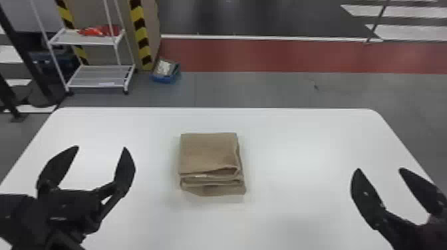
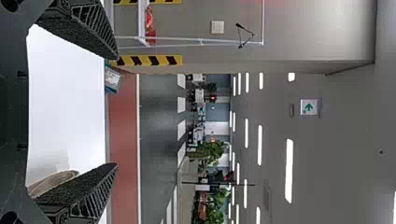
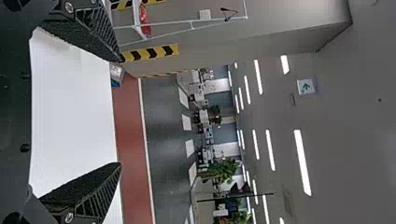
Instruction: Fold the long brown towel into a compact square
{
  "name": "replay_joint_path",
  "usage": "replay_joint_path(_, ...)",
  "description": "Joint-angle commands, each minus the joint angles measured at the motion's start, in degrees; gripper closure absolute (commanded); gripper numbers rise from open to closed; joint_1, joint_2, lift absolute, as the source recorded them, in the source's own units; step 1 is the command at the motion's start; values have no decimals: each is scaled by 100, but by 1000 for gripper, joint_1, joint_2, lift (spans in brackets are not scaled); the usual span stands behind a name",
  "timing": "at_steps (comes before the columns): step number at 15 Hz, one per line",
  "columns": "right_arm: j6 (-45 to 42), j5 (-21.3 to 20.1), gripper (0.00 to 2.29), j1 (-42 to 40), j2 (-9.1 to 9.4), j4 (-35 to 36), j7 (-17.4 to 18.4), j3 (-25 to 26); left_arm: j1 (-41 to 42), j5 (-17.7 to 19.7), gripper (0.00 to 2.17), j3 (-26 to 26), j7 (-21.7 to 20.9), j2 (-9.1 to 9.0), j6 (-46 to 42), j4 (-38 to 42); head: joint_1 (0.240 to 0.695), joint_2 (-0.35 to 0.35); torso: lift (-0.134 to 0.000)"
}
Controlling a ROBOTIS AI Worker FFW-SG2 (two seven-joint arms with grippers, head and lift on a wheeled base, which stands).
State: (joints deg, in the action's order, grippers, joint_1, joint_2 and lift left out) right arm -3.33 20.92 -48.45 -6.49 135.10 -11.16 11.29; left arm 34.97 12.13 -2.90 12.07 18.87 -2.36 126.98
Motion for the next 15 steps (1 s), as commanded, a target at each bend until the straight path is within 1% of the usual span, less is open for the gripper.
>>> replay_joint_path(1,-5,0,90,2,-10,8,9,5,-8,0,80,-9,-3,-7,3,2,695,-36,-125)
replay_joint_path(7,-5,-9,93,2,-10,25,-9,-4,-70,26,76,-35,-20,-33,91,-7,695,-39,-125)
replay_joint_path(15,-22,-18,93,46,16,8,-9,-22,-131,70,76,-35,-47,2,91,-60,695,-40,-125)
